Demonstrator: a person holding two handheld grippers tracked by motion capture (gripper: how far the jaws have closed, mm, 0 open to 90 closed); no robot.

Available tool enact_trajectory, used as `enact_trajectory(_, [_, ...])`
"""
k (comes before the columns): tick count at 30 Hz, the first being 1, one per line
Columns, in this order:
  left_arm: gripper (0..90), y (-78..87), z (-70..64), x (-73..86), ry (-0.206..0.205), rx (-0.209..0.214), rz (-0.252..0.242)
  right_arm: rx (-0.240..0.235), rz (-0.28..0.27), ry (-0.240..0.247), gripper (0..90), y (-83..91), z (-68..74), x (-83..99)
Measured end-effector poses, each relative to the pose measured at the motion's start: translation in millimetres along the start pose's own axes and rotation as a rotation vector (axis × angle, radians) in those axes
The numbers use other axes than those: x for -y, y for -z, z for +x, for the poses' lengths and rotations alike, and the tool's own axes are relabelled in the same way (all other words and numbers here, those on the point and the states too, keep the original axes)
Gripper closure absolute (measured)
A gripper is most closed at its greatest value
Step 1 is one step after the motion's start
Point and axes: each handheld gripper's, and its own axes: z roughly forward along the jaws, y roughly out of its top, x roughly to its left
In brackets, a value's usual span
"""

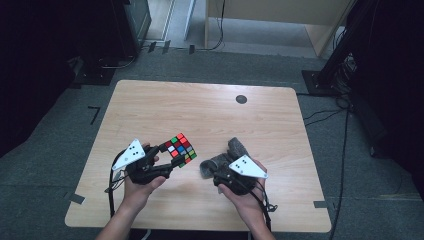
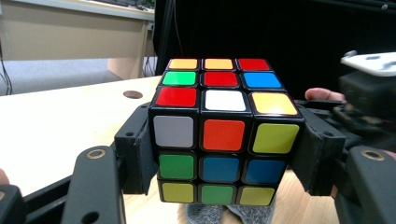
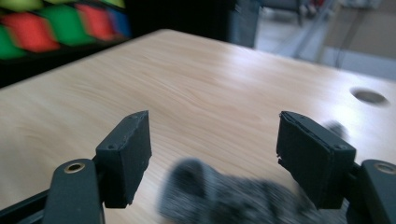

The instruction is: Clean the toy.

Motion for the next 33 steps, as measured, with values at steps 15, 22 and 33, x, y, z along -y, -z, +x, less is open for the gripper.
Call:
enact_trajectory(15, [34.4,-19.0,-23.1,6.9,0.076,0.033,0.041,-0.108,-0.123,0.088,21.8,-1.9,43.9,-3.6])
enact_trajectory(22, [34.4,-22.8,-30.2,9.0,0.089,0.056,0.038,-0.064,-0.150,0.110,28.3,-1.7,46.0,-1.8])
enact_trajectory(33, [33.4,-25.2,-24.5,11.3,0.091,0.072,0.054,-0.053,-0.103,0.132,34.5,0.2,46.1,-2.0])
